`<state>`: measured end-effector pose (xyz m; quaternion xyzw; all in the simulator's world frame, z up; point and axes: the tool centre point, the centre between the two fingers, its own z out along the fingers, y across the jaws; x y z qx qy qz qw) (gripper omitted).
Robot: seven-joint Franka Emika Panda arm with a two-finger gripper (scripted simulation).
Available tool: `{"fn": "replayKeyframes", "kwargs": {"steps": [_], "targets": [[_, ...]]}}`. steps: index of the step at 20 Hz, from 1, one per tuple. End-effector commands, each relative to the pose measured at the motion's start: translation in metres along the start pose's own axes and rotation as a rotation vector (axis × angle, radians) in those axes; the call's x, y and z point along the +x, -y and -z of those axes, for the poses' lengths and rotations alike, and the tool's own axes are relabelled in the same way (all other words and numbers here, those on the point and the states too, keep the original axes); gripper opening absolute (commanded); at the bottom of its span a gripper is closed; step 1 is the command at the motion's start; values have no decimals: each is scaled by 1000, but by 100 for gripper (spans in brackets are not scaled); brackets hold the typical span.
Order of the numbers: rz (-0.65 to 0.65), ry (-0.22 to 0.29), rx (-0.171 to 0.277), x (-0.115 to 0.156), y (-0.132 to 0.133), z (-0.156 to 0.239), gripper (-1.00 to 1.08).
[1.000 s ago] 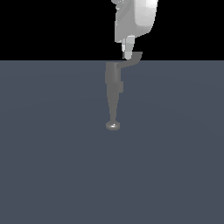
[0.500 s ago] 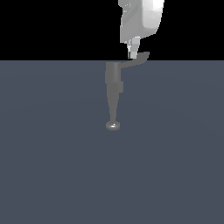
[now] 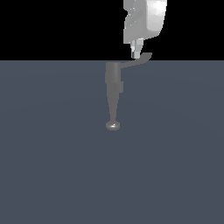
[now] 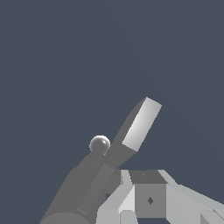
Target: Turn on the faucet by rotating a designated handle.
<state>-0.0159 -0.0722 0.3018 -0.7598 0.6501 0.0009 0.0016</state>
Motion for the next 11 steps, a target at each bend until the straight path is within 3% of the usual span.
{"fn": "replayKeyframes", "kwargs": {"steps": [1, 11], "targets": [[-23, -3, 0, 18, 2, -1, -100], [-33, -3, -1, 40, 17, -2, -100]]}}
